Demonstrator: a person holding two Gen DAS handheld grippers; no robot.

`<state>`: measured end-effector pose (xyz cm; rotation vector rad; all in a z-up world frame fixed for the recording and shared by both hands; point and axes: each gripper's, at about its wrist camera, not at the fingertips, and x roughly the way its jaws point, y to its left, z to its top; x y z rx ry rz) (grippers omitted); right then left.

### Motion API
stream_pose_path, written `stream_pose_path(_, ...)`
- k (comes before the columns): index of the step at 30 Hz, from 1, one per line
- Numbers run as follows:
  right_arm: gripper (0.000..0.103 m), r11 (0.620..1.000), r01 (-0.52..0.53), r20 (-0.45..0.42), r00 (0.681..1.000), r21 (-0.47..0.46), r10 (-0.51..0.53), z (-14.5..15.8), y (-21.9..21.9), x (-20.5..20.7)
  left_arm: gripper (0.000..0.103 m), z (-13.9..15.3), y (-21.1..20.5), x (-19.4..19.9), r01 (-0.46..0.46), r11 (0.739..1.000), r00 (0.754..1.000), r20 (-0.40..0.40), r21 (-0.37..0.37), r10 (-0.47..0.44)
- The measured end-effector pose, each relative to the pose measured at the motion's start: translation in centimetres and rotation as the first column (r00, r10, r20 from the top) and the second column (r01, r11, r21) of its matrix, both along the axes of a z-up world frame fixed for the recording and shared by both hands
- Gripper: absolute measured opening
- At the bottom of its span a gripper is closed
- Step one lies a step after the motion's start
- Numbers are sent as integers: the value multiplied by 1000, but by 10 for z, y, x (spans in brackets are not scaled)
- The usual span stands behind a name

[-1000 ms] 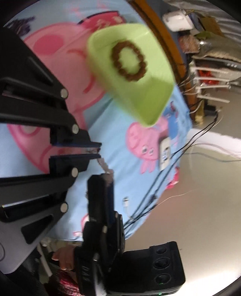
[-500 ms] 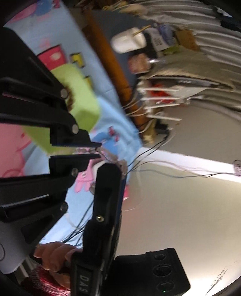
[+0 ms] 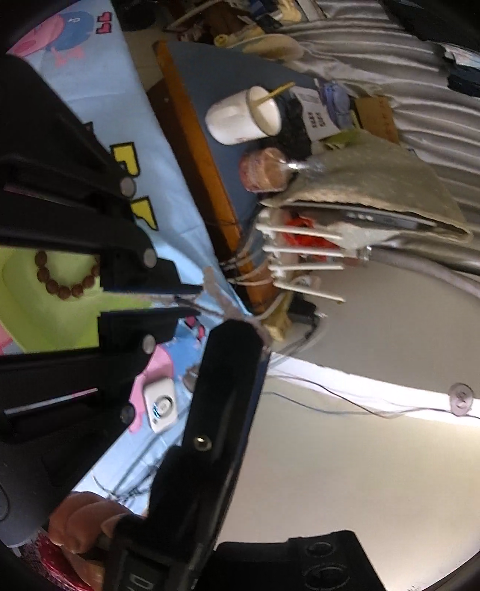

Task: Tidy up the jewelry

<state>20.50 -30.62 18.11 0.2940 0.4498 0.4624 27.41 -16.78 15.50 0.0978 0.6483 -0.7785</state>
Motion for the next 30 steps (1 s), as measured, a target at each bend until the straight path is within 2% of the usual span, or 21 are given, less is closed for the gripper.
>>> stream_pose_path(3,0,1000,25,-54,998,-12,-25,-32,-1,8,6,-32,-1,9,-24,998,997,-74,59,28)
stream_pose_path(4,0,999,39,-77,996,-23,-41,-47,-1,10,12,-46,0,12,-19,997,993,-115,75,27)
stream_pose_path(5,0,998,49,-106,993,-34,-53,-62,-1,13,22,-57,1,15,-18,996,988,-151,89,32)
stream_pose_path(6,0,997,54,-148,987,-49,-61,-77,-1,18,53,-69,2,17,-26,993,981,-187,112,47)
stream_pose_path(7,0,996,63,-206,976,-66,-75,-94,-2,23,61,-80,4,19,-41,989,974,-217,140,71)
stream_pose_path(8,8,995,71,-262,961,-71,-87,-108,-4,27,61,-90,7,18,-54,986,969,-229,160,90)
stream_pose_path(10,11,997,72,-333,940,-34,-79,-126,-9,30,61,-98,15,13,-53,984,970,-227,168,90)
stream_pose_path(11,11,996,83,-337,938,-28,-87,-127,-11,28,61,-98,19,11,-59,985,970,-225,163,95)
stream_pose_path(14,14,995,99,-301,948,-20,-100,-117,-13,17,61,-87,41,6,-93,988,969,-217,122,118)
stream_pose_path(19,19,995,96,-231,968,-15,-96,-102,-6,-25,61,-65,91,-21,-149,987,971,-181,59,158)
stream_pose_path(23,20,999,-27,-253,967,-32,18,-117,20,-57,61,-72,137,-56,-194,979,961,-187,62,203)
stream_pose_path(27,19,990,-134,-314,943,-45,113,-145,49,-78,61,-94,177,-93,-234,967,944,-212,104,251)
stream_pose_path(30,10,976,-200,-329,931,-91,160,-162,77,-93,61,-106,201,-119,-270,956,932,-215,119,290)
